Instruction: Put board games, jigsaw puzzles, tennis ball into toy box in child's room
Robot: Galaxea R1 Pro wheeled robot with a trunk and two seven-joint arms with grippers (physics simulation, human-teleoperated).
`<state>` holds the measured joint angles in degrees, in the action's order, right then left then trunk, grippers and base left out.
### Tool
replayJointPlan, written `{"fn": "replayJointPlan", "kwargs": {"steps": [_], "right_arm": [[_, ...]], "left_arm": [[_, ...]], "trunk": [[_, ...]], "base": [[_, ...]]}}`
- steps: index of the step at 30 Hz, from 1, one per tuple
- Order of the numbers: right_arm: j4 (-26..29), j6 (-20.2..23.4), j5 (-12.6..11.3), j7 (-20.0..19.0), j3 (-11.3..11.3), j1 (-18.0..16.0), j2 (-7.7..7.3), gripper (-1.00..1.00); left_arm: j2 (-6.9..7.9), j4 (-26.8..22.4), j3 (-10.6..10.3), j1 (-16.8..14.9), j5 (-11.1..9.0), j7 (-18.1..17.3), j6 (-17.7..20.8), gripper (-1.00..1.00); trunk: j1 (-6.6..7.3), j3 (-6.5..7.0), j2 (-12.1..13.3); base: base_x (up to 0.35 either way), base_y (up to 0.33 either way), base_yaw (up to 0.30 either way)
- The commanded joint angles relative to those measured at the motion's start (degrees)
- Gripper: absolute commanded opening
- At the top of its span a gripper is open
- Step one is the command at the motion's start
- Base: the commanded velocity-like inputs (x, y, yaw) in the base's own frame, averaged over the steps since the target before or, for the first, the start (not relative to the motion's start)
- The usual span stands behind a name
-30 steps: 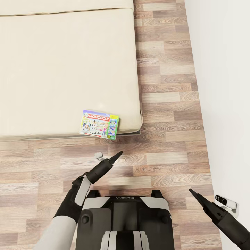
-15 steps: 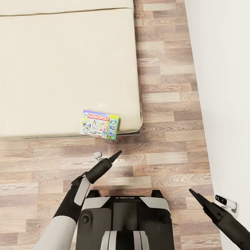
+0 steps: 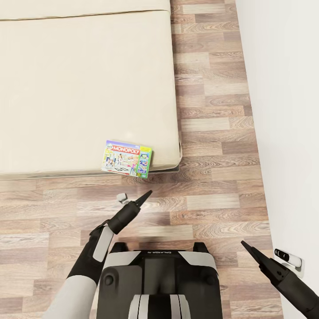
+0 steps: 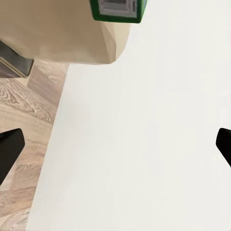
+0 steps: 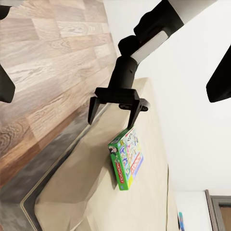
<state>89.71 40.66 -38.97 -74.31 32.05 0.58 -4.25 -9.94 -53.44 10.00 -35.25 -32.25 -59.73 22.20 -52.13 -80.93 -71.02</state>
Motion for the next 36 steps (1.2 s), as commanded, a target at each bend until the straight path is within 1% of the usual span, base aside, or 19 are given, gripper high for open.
{"fn": "replayJointPlan", "kwargs": {"steps": [1, 6, 21, 29, 36], "right_arm": [[0.0, 0.5, -0.3, 0.0, 0.0, 0.0, -0.01, 1.0], [0.0, 0.5, -0.3, 0.0, 0.0, 0.0, 0.01, 1.0], [0.0, 0.5, -0.3, 0.0, -0.1, 0.0, 0.03, 1.0], [0.1, 0.5, -0.3, 0.0, -0.1, 0.0, 0.03, 1.0], [0.5, 0.5, -0.3, 0.0, -0.1, 0.0, 0.03, 1.0]], "left_arm": [[-0.06, 0.0, 0.2, 0.0, -0.3, -0.2, 0.6, 1.0], [-0.06, 0.1, 0.5, 0.0, -0.7, -0.1, 0.6, 1.0], [-0.06, 0.0, 0.7, 0.0, -1.0, -0.2, 0.6, 1.0], [-0.06, 0.0, 2.1, 0.0, -1.5, -0.1, 0.6, 1.0], [-0.06, -0.1, 2.6, 0.0, -1.6, -0.1, 0.6, 1.0]], "trunk": [[-0.01, -0.01, 0.0], [-0.01, -0.01, 0.0], [-0.01, -0.01, 0.0], [-0.01, -0.01, 0.0], [-0.01, -0.01, 0.0]], "base": [[0.0, 0.0, 0.0], [0.0, 0.0, 0.0], [0.0, 0.0, 0.0], [0.0, 0.0, 0.0], [0.001, 0.0, 0.0]]}}
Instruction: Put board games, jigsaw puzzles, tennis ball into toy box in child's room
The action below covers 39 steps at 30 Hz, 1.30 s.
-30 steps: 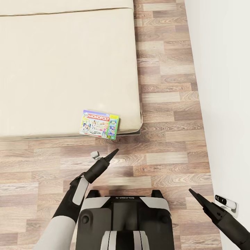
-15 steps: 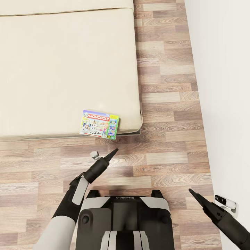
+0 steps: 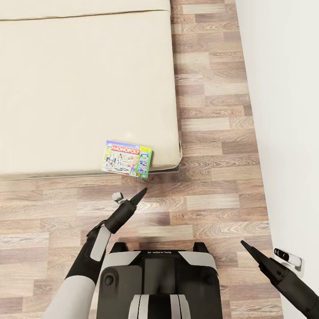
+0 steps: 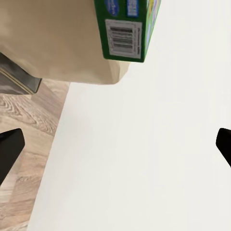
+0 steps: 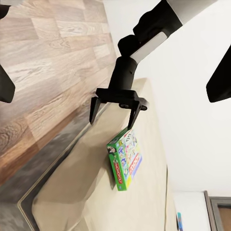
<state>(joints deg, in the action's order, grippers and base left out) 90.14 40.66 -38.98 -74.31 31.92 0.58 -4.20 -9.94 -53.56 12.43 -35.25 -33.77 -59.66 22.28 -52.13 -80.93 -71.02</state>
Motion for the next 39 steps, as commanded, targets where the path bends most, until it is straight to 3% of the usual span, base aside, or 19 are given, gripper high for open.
{"fn": "replayJointPlan", "kwargs": {"steps": [1, 39], "right_arm": [[0.1, 0.5, -0.3, 0.0, 0.0, 0.0, -0.02, 1.0], [0.3, 0.5, -0.3, 0.0, 0.0, 0.0, -0.02, 1.0]], "left_arm": [[-0.06, 0.0, 0.2, 0.0, -0.1, -0.2, 0.6, 1.0], [-0.06, -0.1, 0.5, 0.0, -0.2, -0.2, 0.3, 1.0]], "trunk": [[-0.01, -0.01, 0.0], [-0.01, -0.01, 0.0]], "base": [[0.027, 0.0, 0.0], [0.025, 0.0, 0.0]]}}
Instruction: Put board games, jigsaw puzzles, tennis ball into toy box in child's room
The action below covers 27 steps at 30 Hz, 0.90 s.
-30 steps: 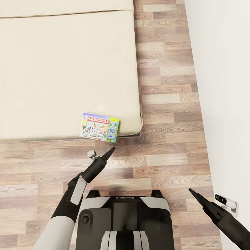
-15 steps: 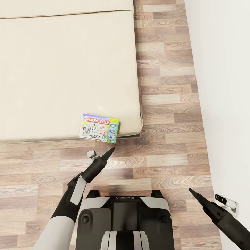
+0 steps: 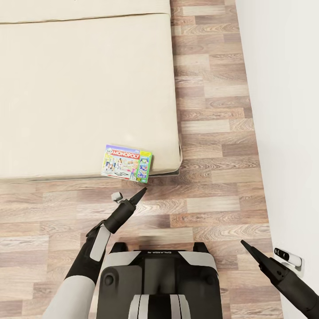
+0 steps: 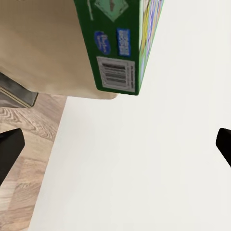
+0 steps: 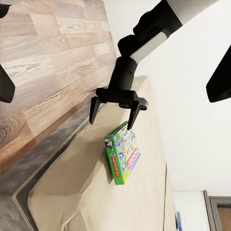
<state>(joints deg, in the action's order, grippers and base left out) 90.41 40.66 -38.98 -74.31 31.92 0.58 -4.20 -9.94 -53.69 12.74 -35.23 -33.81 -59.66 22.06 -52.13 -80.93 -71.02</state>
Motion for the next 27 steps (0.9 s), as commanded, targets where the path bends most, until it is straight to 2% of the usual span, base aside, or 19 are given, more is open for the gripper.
{"fn": "replayJointPlan", "kwargs": {"steps": [1, 17, 27], "right_arm": [[0.0, 0.5, -0.3, 0.0, 0.0, 0.0, -0.02, 1.0], [0.0, 0.5, -0.3, 0.0, 0.0, 0.0, -0.02, 1.0], [0.0, 0.5, -0.3, 0.0, 0.0, 0.0, -0.02, 1.0]], "left_arm": [[-0.06, 0.0, 0.2, 0.0, -0.1, -0.2, 0.6, 1.0], [-0.06, 0.0, 0.4, 0.0, -0.1, -0.2, 0.5, 1.0], [-0.06, 0.0, 2.4, 0.0, -0.1, -0.2, 0.7, 1.0]], "trunk": [[-0.01, -0.01, 0.0], [-0.01, -0.01, 0.0], [-0.01, -0.01, 0.0]], "base": [[0.0, 0.0, 0.0], [0.032, 0.0, 0.0], [0.069, 0.0, 0.0]]}}
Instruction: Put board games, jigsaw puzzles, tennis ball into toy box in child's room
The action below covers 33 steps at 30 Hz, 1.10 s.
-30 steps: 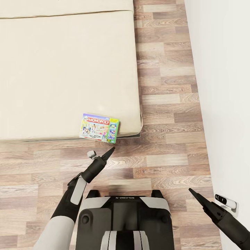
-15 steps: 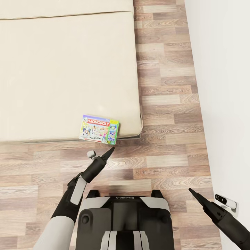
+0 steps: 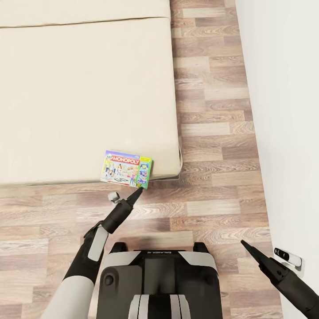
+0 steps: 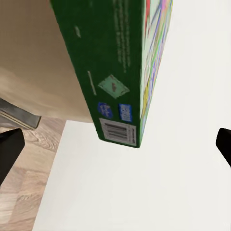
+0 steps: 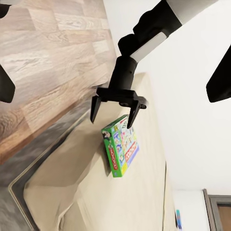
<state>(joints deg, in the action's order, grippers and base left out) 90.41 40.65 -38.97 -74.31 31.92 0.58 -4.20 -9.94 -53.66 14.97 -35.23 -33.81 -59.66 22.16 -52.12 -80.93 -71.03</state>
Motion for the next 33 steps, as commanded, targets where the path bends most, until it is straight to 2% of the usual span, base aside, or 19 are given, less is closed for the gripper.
{"fn": "replayJointPlan", "kwargs": {"steps": [1, 33], "right_arm": [[0.0, 0.5, -0.3, 0.0, 0.0, 0.0, -0.02, 1.0], [0.0, 0.5, -0.3, 0.1, 0.0, 0.0, -0.02, 1.0]], "left_arm": [[-0.06, 0.0, 0.3, 0.0, -0.1, -0.2, 0.6, 1.0], [-0.06, 0.0, 0.7, 0.0, -0.1, -0.2, 0.8, 1.0]], "trunk": [[-0.02, -0.01, 0.0], [-0.02, -0.01, 0.0]], "base": [[0.142, 0.0, 0.0], [0.022, 0.0, 0.0]]}}
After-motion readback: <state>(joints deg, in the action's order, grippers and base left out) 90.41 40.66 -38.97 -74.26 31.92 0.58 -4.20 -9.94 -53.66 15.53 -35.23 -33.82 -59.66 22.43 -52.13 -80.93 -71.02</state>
